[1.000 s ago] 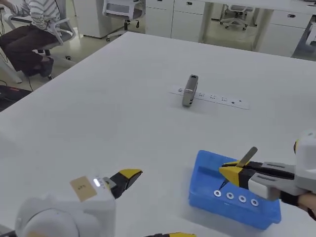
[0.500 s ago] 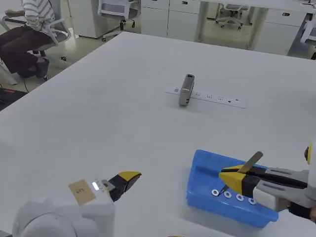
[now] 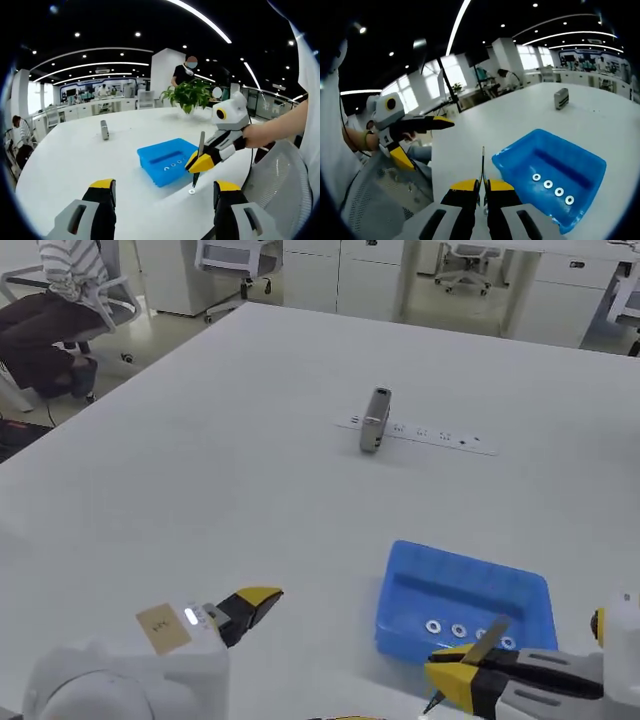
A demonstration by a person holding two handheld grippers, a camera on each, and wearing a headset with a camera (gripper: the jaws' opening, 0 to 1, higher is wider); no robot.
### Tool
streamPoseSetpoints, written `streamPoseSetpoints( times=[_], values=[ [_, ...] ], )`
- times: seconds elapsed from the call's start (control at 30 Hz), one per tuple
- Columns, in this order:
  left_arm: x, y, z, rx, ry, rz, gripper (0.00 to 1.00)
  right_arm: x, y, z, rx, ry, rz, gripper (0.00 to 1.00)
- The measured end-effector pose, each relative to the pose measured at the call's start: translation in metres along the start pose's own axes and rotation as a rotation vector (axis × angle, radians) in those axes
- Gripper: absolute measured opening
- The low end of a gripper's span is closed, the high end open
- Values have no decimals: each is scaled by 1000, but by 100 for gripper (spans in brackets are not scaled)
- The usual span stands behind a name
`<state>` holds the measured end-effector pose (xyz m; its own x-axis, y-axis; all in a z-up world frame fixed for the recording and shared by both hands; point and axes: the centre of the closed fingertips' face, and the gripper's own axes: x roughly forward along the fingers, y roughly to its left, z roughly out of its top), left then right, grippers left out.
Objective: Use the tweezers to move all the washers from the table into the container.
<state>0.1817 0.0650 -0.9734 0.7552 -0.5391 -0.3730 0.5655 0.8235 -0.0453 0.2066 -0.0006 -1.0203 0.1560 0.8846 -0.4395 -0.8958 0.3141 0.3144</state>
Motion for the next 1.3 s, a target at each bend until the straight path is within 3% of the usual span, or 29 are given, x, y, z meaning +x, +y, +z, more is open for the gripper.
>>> streamPoseSetpoints(
  times=[0.27,0.83,1.1,1.3],
  values=[
    [2,-5,-3,17,18,-21,81,2,-8,-12,33,0,-41,4],
    [2,-2,-4,7,20,-11,81,5,-6,-15,-10,27,-35,4],
    [1,-1,-3,10,18,-4,81,7,8,-18,-183,68,-16,4],
    [1,0,-2,5,13,5,81,12,16,-22,-371,116,-6,4]
  ],
)
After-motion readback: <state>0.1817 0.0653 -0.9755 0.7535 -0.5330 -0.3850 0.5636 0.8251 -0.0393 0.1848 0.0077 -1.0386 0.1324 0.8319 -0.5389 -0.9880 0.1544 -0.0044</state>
